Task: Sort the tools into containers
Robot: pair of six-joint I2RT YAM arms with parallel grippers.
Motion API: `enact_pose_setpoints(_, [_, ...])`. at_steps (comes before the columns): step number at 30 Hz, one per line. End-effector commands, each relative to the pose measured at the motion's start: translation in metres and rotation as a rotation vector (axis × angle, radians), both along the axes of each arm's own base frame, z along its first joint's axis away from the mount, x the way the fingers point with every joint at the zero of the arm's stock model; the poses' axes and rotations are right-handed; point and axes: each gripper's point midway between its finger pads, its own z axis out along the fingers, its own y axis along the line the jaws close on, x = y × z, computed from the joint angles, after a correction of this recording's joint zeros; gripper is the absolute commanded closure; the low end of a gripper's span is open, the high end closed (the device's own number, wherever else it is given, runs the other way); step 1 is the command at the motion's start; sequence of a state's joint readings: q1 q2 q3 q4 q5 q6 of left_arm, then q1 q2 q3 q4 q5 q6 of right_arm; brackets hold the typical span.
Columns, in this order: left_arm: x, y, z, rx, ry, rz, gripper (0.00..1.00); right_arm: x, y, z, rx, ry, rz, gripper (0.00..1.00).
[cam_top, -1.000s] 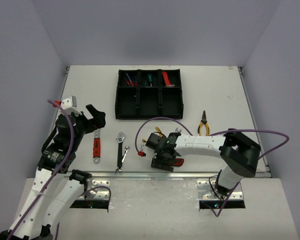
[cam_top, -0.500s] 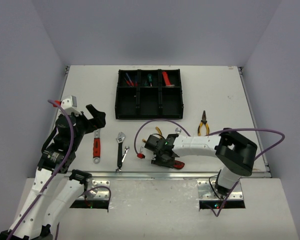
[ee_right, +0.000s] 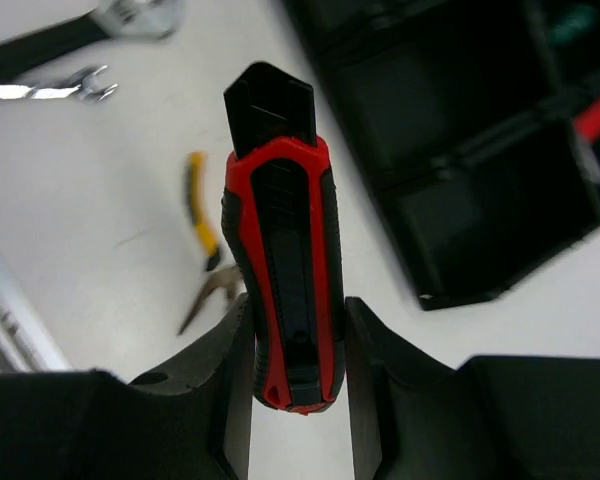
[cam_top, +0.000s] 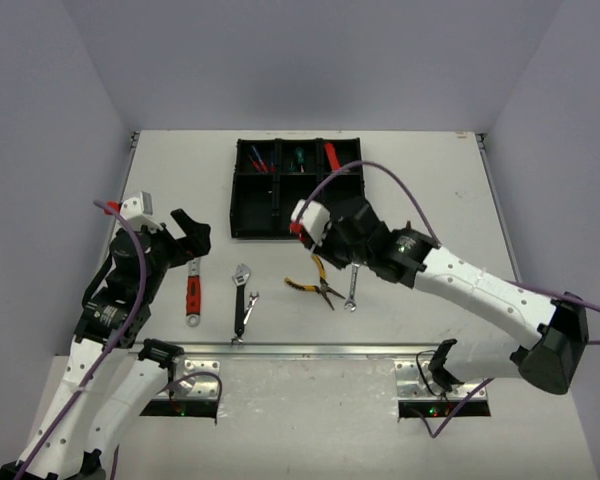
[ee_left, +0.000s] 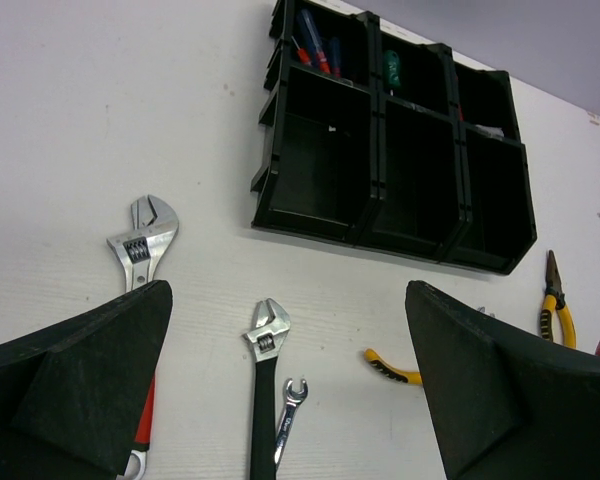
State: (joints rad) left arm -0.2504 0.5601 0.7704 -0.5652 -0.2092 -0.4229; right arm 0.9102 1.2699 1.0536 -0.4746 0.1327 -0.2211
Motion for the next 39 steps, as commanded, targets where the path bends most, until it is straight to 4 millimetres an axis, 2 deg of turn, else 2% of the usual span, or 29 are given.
enact_pose_setpoints(1, [0.004, -0.003, 0.012, -0.002, -0.048, -0.013, 0.0, 0.121, -0.014, 0.075, 0.217, -0.156, -0.338, 1.0])
enact_pose_setpoints(4, [0.003, -0.003, 0.012, -0.001, -0.046, -0.016, 0.0, 0.197, -0.028, 0.077, 0.239, -0.147, -0.49, 1.0])
enact_pose_setpoints(6, [0.003, -0.003, 0.011, -0.001, -0.045, -0.014, 0.0, 0.237, -0.036, 0.072, 0.244, -0.147, -0.547, 1.0])
enact_pose_setpoints(9, [0.003, -0.003, 0.012, -0.003, -0.05, -0.012, 0.0, 0.311, -0.043, 0.055, 0.203, -0.192, -0.583, 1.0])
enact_pose_setpoints(12, [0.003, -0.003, 0.013, -0.003, -0.053, -0.014, 0.0, 0.349, -0.042, 0.039, 0.138, -0.242, -0.547, 1.0])
enact_pose_setpoints(15, [0.003, -0.004, 0.014, -0.004, -0.055, -0.021, 0.0, 0.378, -0.048, 0.02, 0.108, -0.269, -0.563, 1.0])
enact_pose_setpoints(17, [0.003, -0.005, 0.014, -0.004, -0.057, -0.024, 0.0, 0.384, -0.05, 0.017, 0.127, -0.263, -0.552, 1.0])
enact_pose_setpoints(18, [0.003, -0.005, 0.014, -0.003, -0.055, -0.029, 0.0, 0.387, -0.049, 0.003, 0.132, -0.238, -0.535, 1.0])
enact_pose_setpoints(19, [0.003, -0.006, 0.014, -0.004, -0.056, -0.031, 0.0, 0.389, -0.049, 0.0, 0.136, -0.242, -0.531, 0.99])
enact_pose_setpoints(21, [0.003, -0.007, 0.014, -0.005, -0.057, -0.037, 0.0, 0.387, -0.05, -0.018, 0.121, -0.223, -0.512, 0.99])
enact_pose_setpoints(24, [0.003, -0.008, 0.014, -0.004, -0.054, -0.042, 0.0, 0.383, -0.052, -0.027, 0.117, -0.199, -0.499, 0.94])
enact_pose_setpoints(25, [0.003, -0.008, 0.013, -0.004, -0.052, -0.043, 0.0, 0.382, -0.053, -0.028, 0.111, -0.197, -0.5, 0.89])
enact_pose_setpoints(27, [0.004, -0.008, 0.013, -0.003, -0.051, -0.045, 0.0, 0.381, -0.06, -0.028, 0.097, -0.2, -0.522, 0.65])
enact_pose_setpoints(29, [0.004, -0.009, 0.012, -0.003, -0.048, -0.048, 0.0, 0.38, -0.064, -0.024, 0.092, -0.208, -0.538, 0.42])
enact_pose_setpoints(31, [0.004, -0.009, 0.012, -0.003, -0.048, -0.047, 0.0, 0.378, -0.069, -0.015, 0.09, -0.222, -0.556, 0.37])
enact_pose_setpoints(33, [0.004, -0.008, 0.013, -0.004, -0.05, -0.045, 0.0, 0.375, -0.072, -0.004, 0.096, -0.236, -0.568, 0.36])
enact_pose_setpoints(36, [0.004, -0.008, 0.012, -0.002, -0.048, -0.043, 0.0, 0.368, -0.076, 0.024, 0.129, -0.259, -0.59, 0.32])
enact_pose_setpoints(38, [0.005, -0.008, 0.012, -0.003, -0.048, -0.042, 0.0, 0.358, -0.082, 0.042, 0.149, -0.257, -0.627, 0.22])
enact_pose_setpoints(39, [0.005, -0.008, 0.012, -0.002, -0.047, -0.041, 0.0, 0.351, -0.086, 0.052, 0.165, -0.243, -0.656, 0.11])
